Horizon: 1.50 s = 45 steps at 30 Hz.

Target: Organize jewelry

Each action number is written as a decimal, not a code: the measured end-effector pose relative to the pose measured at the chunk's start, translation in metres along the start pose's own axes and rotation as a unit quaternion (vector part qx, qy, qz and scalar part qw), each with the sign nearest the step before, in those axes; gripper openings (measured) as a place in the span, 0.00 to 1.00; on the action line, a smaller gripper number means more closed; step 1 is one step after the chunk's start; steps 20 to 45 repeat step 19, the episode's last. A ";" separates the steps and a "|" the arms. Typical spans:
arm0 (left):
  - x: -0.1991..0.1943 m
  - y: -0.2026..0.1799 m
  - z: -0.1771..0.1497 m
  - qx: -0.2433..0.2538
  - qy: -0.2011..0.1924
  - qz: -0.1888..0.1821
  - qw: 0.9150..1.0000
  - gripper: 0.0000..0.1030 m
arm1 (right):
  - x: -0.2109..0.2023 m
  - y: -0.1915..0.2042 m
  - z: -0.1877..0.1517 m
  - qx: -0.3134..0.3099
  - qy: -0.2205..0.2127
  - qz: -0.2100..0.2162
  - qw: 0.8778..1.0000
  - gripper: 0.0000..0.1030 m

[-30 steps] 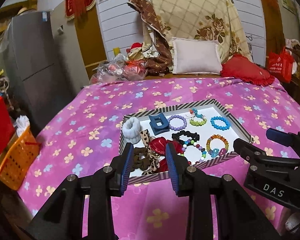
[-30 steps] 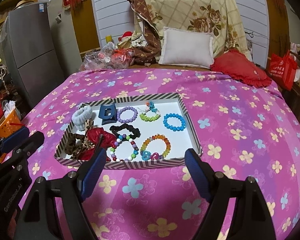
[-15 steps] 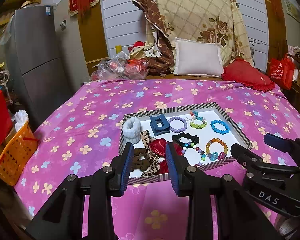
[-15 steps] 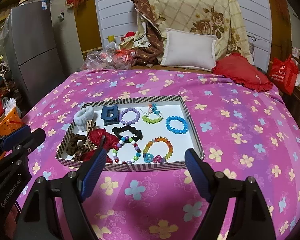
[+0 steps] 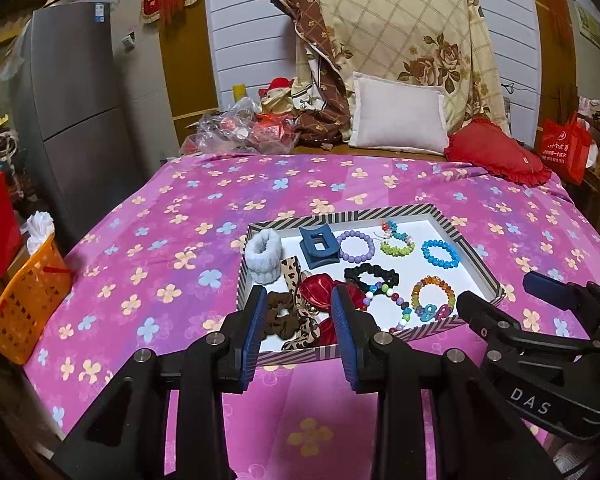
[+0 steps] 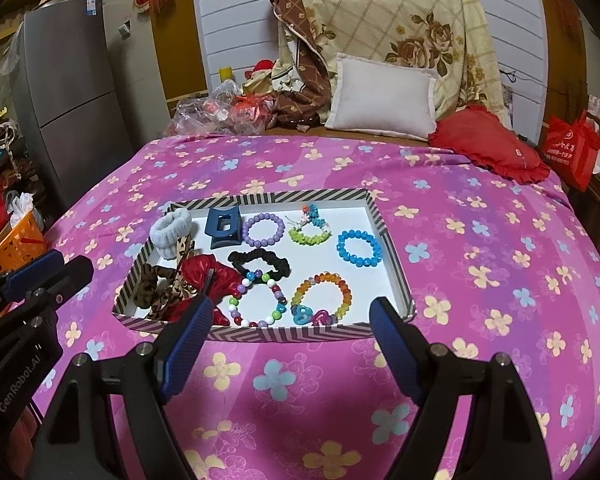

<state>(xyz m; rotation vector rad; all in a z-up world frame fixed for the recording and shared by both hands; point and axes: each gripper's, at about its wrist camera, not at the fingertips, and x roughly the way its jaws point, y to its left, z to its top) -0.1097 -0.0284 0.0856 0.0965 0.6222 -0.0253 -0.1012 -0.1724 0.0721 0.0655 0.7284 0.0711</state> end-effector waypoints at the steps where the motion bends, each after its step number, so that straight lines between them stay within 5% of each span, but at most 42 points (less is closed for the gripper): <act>1: 0.000 0.001 0.000 0.000 0.000 0.000 1.000 0.34 | 0.000 0.000 0.000 0.000 0.000 0.000 1.000 0.81; 45: 0.007 0.004 -0.002 -0.002 0.005 -0.008 1.000 0.34 | 0.005 -0.008 -0.007 0.007 0.006 0.002 1.000 0.81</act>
